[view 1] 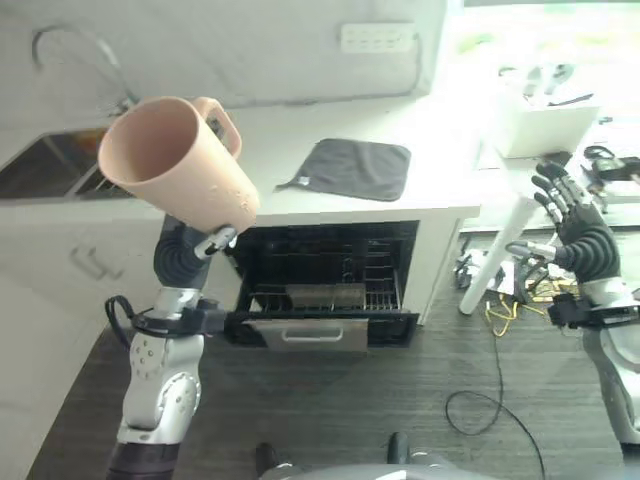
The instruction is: Place the dishes in the dishwasher.
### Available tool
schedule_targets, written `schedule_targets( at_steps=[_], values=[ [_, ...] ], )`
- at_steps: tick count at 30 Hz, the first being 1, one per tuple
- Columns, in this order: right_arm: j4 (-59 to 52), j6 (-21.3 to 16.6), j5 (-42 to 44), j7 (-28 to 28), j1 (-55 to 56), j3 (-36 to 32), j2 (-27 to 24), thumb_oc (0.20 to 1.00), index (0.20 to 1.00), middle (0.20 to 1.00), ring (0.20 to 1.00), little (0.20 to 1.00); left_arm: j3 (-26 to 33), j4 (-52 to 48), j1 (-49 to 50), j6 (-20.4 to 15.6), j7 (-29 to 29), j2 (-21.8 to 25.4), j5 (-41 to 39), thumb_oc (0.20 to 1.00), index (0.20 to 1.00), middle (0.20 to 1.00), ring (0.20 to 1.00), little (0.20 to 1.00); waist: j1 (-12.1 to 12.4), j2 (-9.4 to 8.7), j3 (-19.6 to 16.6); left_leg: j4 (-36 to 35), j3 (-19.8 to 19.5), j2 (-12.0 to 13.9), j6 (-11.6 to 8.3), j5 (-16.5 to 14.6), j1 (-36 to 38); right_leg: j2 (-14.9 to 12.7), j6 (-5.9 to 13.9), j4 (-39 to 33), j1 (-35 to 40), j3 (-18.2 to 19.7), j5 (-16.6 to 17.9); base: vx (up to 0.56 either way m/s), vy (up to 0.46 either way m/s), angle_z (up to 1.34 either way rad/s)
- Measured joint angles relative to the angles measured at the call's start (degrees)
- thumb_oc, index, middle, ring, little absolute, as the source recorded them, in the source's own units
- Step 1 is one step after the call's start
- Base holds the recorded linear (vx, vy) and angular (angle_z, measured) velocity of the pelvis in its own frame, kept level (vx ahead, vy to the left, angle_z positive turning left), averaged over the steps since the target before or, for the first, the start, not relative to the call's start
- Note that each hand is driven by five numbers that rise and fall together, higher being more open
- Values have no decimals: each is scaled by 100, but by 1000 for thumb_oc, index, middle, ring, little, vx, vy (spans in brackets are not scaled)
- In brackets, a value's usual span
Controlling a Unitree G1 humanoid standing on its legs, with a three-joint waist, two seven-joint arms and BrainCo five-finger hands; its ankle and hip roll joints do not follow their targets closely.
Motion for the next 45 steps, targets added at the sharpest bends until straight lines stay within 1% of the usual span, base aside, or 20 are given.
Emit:
schedule_targets(
  at_steps=[1, 2, 3, 6, 8, 10, 12, 13, 15, 17, 19, 20, 21, 23, 26, 29, 31, 37, 41, 45],
  values=[
    [-86, -1, 1, 11, 101, -6, 1, 1000, 1000, 1000, 1000, 1000, -8, -4, -65, -3, -47, -19, 0, 200, 200, 200, 200, 200, -53, 17, -15, -28, -2, -48, 72, 49, -2, 6, 45, 1, 57, -91, -32, 134, 67, 6],
    [-149, -11, 2, 56, 174, -22, -24, 1000, 1000, 1000, 1000, 1000, -43, -6, -50, -2, -92, -59, 0, 200, 200, 200, 200, 200, -89, 131, -90, -118, -3, -67, 200, 141, 12, 46, 162, 3, 76, -107, -66, 125, 57, 10],
    [-144, -10, 1, 80, 190, -27, -25, 1000, 1000, 1000, 1000, 1000, -55, -7, 30, 0, -111, -114, -3, 200, 200, 200, 200, 200, -88, 208, -140, -243, 1, -82, 256, 539, 74, 40, 342, 6, 101, -98, -43, 113, 47, 14],
    [-143, -11, -1, 138, 187, 34, 238, 1000, 1000, 1000, 1000, 1000, 20, -4, 107, 18, -109, -9, -26, 200, 200, 200, 200, 200, -56, -126, -251, -317, 21, -580, 475, 414, 192, -434, 577, 6, 179, -104, -58, 77, 5, 17],
    [-144, -20, 0, 296, 108, 39, 304, 1000, 1000, 1000, 1000, 1000, 55, -12, 106, 19, -109, 0, -104, 200, 200, 200, 200, 200, 29, -174, -277, -315, 16, -746, 587, 338, 193, -604, 676, 37, 193, -92, -28, 96, -25, 10],
    [-145, -18, 0, 408, 62, 73, 366, 1000, 1000, 1000, 1000, 1000, 38, -15, 129, 41, -109, -1, -124, 200, 200, 200, 200, 200, 132, -177, -274, -316, 7, -767, 617, 316, 225, -614, 693, 38, 239, -92, -16, 102, -40, -6],
    [-145, -18, 0, 444, -5, 53, 327, 1000, 1000, 1000, 1000, 1000, 34, -112, 229, 77, -120, -2, -117, 200, 200, 200, 200, 200, 179, -181, -266, -320, -1, -728, 582, 282, 331, -586, 734, 37, 292, -67, -73, 65, -65, -18],
    [-143, -18, -1, 446, 209, 38, 330, 1000, 1000, 1000, 1000, 1000, 34, -160, 309, 98, -126, -9, -97, 200, 200, 200, 200, 200, 95, -155, -261, -323, 5, -611, 424, 199, 397, -479, 713, 34, 277, 30, -181, 29, -34, -10],
    [-135, -63, 210, 257, 163, 237, 352, 1000, 1000, 1000, 1000, 1000, -148, -153, 292, -121, 171, 15, 251, 200, 200, 200, 200, 200, 82, -152, -262, -335, 55, -596, 429, 194, 345, -510, 698, 44, 239, 55, -147, -3, 85, -6],
    [-152, -81, 331, 216, 164, 406, 350, 1000, 1000, 1000, 1000, 1000, -349, -151, 282, -159, 304, 38, 556, 200, 200, 200, 200, 200, 82, -169, -256, -336, 222, -567, 488, 122, 303, -604, 680, 46, 180, 58, -103, -13, 123, -3],
    [-152, -76, 336, 144, 132, 434, 326, 1000, 1000, 1000, 1000, 1000, -548, -149, 225, -156, 383, 59, 639, 200, 200, 200, 200, 200, 42, -75, -253, -350, 334, -217, 380, 198, 343, -621, 756, 46, 201, 62, -68, -22, 92, 2],
    [-148, -46, 339, 94, 114, 454, 349, 1000, 1000, 1000, 1000, 1000, -600, -112, 160, -140, 454, 74, 810, 200, 200, 200, 200, 200, 31, -79, -222, -349, 316, -295, 215, 226, 380, -737, 849, 44, 221, 74, -35, -11, 63, 8],
    [-171, 14, 350, 102, 174, 500, 431, 1000, 1000, 1000, 1000, 1000, -577, -106, 134, -97, 552, 127, 971, 200, 200, 200, 200, 200, 7, -253, -202, -322, 295, -517, 273, 200, 401, -956, 931, 40, 248, 66, 8, -6, 85, 10],
    [-184, 45, 416, 103, 197, 503, 650, 1000, 1000, 1000, 1000, 1000, -493, -78, 137, -83, 687, 188, 1069, 200, 200, 200, 200, 200, 60, -464, -201, -321, 277, -652, 320, 182, 398, -1089, 989, 41, 251, 61, 25, 4, 76, 9],
    [-196, 59, 428, 89, 43, 506, 644, 1000, 1000, 1000, 1000, 1000, -523, -66, 137, -74, 799, 216, 1275, 200, 200, 200, 200, 200, 115, -468, -182, -334, 242, -658, 354, 187, 394, -1093, 1059, 41, 275, 51, 18, 0, 24, 4],
    [-187, 173, 429, -20, -74, 536, 579, 1000, 1000, 1000, 1000, 1000, -705, -66, 122, -67, 884, 190, 1595, 200, 200, 200, 200, 200, 89, -290, -166, -354, 190, -644, 358, 191, 383, -1072, 1061, 41, 276, 45, 18, 0, 0, 0],
    [-126, 268, 429, -80, -75, 598, 552, 1000, 1000, 1000, 1000, 1000, -784, -59, 48, -66, 1080, 194, 1830, 200, 200, 200, 200, 200, 80, -258, -164, -353, 186, -640, 361, 197, 382, -1063, 1061, 41, 276, 46, 18, 0, 0, 0],
    [-70, 657, 917, -148, -398, 1176, 647, 1000, 1000, 1000, 1000, 1000, -1095, 372, -269, 1, 1909, 108, 2480, 200, 200, 200, 200, 200, 26, -316, -180, -323, 186, -627, 366, 219, 393, -1044, 1060, 42, 283, 50, 20, 14, 6, 0],
    [-80, 788, 1008, -64, -556, 1642, 710, 1000, 1000, 1000, 1000, 1000, -1535, 643, -295, 249, 2236, 58, 3036, 200, 200, 200, 200, 200, 19, -392, -216, -322, 187, -561, 346, 234, 403, -979, 1058, 42, 294, 51, 20, 27, 20, -1],
    [-78, 963, 1117, -72, -683, 1684, 710, 1000, 1000, 1000, 1000, 1000, -1763, 846, -475, 344, 2634, -13, 3363, 200, 200, 200, 200, 200, 10, -409, -221, -322, 185, -552, 346, 253, 425, -968, 1055, 42, 314, 57, 22, 8, 6, 0]
  ],
)
